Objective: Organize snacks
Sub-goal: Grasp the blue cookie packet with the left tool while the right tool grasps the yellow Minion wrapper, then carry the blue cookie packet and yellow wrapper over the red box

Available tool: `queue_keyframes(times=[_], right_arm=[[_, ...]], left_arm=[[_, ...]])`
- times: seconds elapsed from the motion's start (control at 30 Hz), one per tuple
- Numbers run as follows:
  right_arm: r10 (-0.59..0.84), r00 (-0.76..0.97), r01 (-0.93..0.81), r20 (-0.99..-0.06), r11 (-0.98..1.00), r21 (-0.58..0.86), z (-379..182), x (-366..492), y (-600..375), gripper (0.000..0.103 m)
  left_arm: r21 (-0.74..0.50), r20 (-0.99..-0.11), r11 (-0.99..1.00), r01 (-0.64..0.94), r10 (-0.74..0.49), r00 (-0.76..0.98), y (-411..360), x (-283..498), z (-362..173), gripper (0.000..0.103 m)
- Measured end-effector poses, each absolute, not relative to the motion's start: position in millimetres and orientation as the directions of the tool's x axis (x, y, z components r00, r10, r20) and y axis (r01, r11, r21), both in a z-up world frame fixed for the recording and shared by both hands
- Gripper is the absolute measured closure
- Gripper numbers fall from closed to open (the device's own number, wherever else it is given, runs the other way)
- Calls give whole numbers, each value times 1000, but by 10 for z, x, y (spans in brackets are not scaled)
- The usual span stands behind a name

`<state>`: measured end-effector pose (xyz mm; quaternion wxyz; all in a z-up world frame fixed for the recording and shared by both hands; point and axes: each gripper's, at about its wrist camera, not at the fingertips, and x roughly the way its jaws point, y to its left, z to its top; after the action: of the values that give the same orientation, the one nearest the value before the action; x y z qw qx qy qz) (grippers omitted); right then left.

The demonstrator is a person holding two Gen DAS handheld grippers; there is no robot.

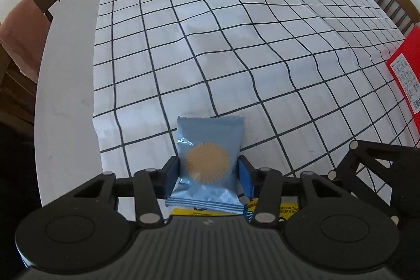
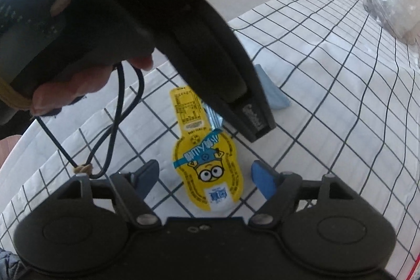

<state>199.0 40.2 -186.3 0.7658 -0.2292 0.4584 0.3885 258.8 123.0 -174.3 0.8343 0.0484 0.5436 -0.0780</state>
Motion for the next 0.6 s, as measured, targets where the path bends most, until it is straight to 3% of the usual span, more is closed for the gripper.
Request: queue_keyframes(times=[0.07, 0.2, 0.6], right_arm=[[374, 291, -810, -881, 586, -18, -1869, 1984, 441, 31], [376, 301, -817, -876, 575, -34, -1848, 1927, 455, 48], [323, 383, -689, -866, 724, -34, -1753, 1841, 178, 52]], left_arm=[[-2, -912, 986, 168, -71, 404, 1251, 2573, -1738, 56], [-30, -902, 992, 126, -81, 424, 1338, 2535, -1685, 56], [-79, -864, 996, 29, -82, 496, 1519, 2284, -1400, 56]])
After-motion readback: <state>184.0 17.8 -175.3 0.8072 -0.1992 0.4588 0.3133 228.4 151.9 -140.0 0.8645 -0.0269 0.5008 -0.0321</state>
